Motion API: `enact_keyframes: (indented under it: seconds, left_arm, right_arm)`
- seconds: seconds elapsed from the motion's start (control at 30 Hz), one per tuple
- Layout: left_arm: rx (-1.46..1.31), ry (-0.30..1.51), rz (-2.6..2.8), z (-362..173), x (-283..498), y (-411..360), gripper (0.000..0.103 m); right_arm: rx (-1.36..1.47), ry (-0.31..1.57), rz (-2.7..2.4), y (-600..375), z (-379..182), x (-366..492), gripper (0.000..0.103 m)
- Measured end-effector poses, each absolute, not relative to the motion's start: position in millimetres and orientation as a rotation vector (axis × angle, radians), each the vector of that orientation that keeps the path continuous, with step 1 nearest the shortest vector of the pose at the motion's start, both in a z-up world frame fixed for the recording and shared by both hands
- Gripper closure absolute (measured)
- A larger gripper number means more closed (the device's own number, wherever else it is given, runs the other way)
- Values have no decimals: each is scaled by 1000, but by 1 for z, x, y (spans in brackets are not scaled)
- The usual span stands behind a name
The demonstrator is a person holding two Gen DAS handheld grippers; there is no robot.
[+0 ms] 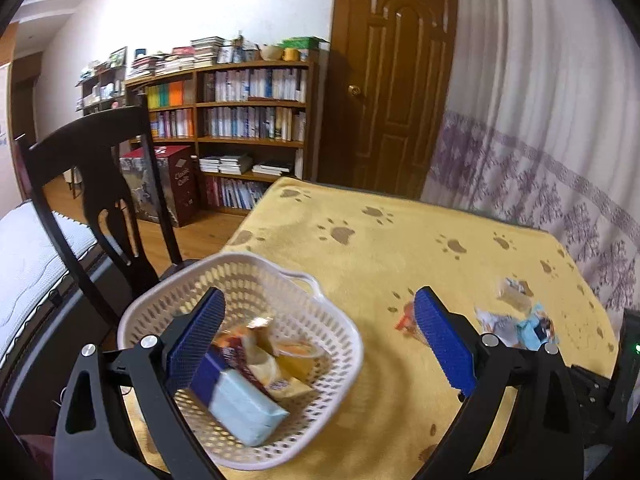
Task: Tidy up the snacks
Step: 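Carry the brown walnut pouch with the right gripper into the basket and release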
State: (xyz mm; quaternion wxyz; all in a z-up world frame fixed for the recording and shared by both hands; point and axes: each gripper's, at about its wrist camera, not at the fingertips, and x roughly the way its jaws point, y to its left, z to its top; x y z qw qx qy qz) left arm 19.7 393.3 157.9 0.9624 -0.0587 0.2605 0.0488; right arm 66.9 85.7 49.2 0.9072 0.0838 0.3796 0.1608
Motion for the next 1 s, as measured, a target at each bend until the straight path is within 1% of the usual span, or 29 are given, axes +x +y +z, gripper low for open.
enact_keyframes:
  seconds: [0.2,0.43,0.63,0.87,0.97,1.0]
  left_arm:
    - [-193,478,158,174,8,429,6]
    - [-219,438,210,186,0,452,6]
    - [-222,408,238,193,-7,460,6]
    - [-254,398,238,197,-9,470,6]
    - [-262,400,239,196,-7,472,6]
    - [-263,401,238,195,-7,473,6]
  right_arm:
    - [165,754,406,119,74,67,52]
    - [125,728,521,179,100,73,52]
    - [114,738,589,232,111,86,52]
    - [128,781,653,278,110,105,51]
    - [156,799,671,292,105,108,46]
    - [171,803,682,294,104,109,41]
